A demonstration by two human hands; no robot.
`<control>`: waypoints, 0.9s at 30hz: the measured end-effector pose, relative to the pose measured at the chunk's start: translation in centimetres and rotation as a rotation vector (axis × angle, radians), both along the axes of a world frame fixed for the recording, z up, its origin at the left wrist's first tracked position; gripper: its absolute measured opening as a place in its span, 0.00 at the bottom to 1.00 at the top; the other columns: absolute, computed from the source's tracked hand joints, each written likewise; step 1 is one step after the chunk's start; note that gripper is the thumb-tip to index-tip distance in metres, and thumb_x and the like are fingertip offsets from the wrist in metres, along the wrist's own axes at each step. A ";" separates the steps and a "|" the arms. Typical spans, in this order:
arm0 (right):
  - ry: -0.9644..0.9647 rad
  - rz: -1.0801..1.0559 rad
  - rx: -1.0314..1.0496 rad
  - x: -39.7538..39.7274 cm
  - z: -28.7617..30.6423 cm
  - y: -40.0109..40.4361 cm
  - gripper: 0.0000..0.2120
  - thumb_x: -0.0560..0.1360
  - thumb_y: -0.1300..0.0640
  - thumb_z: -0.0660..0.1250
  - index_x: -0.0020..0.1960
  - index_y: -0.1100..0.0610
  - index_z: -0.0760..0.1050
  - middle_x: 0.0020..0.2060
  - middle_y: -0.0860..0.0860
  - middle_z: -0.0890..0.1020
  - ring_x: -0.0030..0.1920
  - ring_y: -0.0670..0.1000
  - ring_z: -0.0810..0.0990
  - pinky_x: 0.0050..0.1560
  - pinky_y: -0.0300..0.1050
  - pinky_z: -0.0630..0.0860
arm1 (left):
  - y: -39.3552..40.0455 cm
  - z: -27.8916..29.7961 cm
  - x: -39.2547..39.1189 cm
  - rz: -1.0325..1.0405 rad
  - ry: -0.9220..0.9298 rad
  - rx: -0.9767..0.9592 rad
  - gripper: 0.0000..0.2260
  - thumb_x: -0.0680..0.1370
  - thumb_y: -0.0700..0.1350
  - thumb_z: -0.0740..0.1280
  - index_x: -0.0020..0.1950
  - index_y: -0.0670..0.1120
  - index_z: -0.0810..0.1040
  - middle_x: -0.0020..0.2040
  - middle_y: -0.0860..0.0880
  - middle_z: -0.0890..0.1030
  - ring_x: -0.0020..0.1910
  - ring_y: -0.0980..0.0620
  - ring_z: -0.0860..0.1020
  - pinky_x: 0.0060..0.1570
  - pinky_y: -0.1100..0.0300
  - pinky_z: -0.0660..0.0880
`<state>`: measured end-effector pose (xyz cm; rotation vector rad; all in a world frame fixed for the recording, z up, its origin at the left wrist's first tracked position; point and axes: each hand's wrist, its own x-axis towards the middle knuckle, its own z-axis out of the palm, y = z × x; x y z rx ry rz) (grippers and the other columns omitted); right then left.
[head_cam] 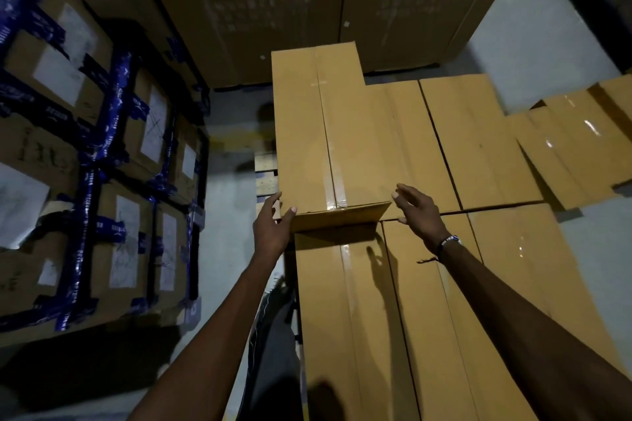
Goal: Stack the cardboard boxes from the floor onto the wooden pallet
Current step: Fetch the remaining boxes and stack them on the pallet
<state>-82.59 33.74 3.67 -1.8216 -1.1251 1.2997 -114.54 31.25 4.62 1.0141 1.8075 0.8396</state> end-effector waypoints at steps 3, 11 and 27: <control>0.007 0.006 0.058 0.7 2.8 -2.5 0.21 0.80 0.44 0.69 0.72 0.47 0.75 0.68 0.48 0.79 0.68 0.50 0.77 0.67 0.60 0.77 | -2.8 3.0 0.7 -0.015 0.006 0.065 0.21 0.82 0.48 0.71 0.75 0.50 0.75 0.73 0.47 0.77 0.73 0.48 0.74 0.61 0.60 0.69; 0.115 0.031 0.192 2.1 11.7 -12.9 0.17 0.82 0.52 0.68 0.70 0.51 0.77 0.68 0.50 0.78 0.68 0.50 0.77 0.56 0.45 0.81 | -13.6 11.2 2.3 0.010 -0.031 0.234 0.17 0.81 0.49 0.72 0.70 0.52 0.79 0.62 0.59 0.81 0.63 0.57 0.78 0.68 0.50 0.76; 0.239 -0.069 0.313 4.5 19.6 -33.9 0.16 0.81 0.49 0.69 0.67 0.48 0.80 0.61 0.45 0.84 0.60 0.46 0.83 0.61 0.54 0.81 | -32.8 18.8 4.7 0.018 -0.088 0.347 0.08 0.82 0.50 0.71 0.60 0.60 0.81 0.58 0.63 0.83 0.60 0.56 0.81 0.61 0.42 0.81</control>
